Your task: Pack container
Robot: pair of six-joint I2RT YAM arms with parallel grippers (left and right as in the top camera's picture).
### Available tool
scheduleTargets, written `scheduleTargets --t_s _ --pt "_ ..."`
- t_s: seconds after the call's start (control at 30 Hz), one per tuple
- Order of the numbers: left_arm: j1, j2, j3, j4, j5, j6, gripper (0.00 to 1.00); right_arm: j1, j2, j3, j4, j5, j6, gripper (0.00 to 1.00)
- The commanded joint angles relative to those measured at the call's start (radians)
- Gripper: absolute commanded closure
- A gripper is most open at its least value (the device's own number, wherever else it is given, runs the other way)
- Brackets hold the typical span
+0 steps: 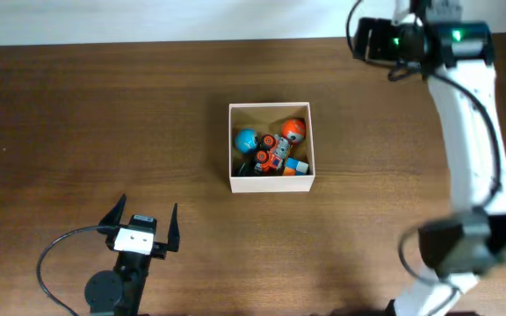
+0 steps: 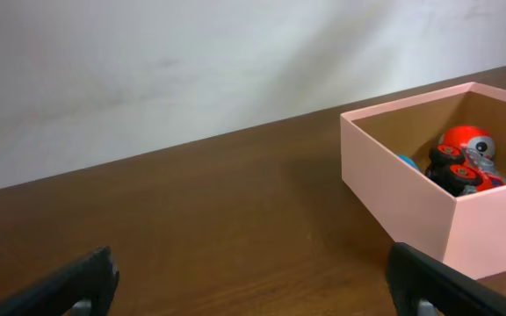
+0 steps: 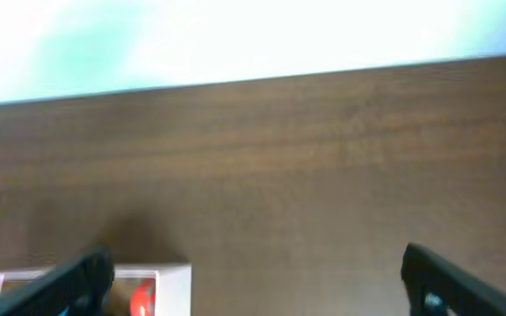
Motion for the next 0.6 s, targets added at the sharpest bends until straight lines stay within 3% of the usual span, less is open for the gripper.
scheduleTargets --t_s 0.0,0.57 --pt "0.006 0.000 -0.008 0.000 0.008 0.016 0.01 -0.007 -0.215 -0.225 0.084 0.007 -0.023 0.01" --pt "0.006 0.000 -0.008 0.000 0.008 0.016 0.01 -0.007 -1.112 -1.233 0.685 0.030 -0.022 0.01"
